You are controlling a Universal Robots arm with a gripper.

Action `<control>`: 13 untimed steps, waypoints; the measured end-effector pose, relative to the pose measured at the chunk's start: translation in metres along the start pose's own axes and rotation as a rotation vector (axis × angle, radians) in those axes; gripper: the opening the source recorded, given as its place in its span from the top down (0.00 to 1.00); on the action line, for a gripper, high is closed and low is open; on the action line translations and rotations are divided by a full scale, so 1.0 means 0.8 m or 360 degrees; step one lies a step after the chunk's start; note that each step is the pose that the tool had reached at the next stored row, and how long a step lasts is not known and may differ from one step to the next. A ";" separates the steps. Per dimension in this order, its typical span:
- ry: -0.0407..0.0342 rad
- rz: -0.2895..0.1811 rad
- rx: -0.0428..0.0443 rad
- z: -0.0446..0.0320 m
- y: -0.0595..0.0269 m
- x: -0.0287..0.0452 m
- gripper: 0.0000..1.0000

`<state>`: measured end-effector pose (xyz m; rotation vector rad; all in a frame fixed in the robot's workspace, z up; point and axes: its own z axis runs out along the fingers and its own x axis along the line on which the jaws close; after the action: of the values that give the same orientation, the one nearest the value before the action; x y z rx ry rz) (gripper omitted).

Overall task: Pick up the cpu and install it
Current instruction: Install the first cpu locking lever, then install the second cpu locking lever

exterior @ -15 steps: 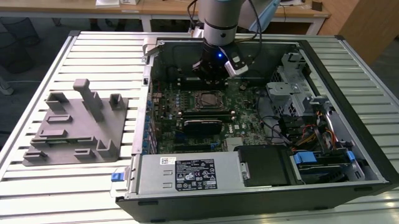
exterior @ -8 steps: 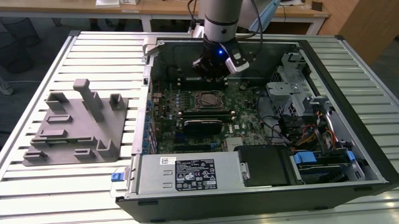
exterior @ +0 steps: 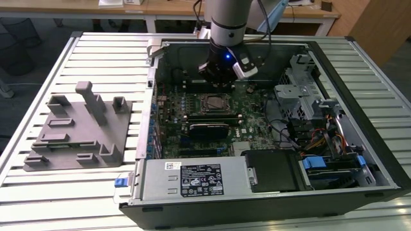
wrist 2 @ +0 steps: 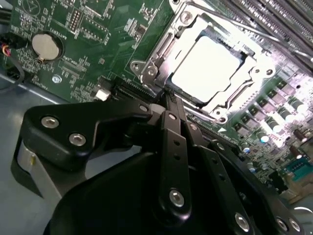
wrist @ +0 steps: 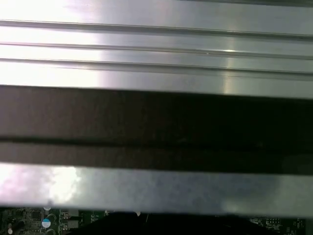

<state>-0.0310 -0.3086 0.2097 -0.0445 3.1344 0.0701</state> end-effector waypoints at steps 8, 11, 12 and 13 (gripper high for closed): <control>0.0000 0.0000 0.0000 -0.0002 -0.004 -0.0017 0.89; 0.0000 0.0000 0.0000 -0.0004 -0.007 -0.0020 0.89; 0.0000 0.0000 0.0000 -0.0004 -0.008 -0.0022 0.89; 0.0000 0.0000 0.0000 -0.0004 -0.009 -0.0023 0.89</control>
<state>-0.0290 -0.3156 0.2097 -0.0446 3.1345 0.0699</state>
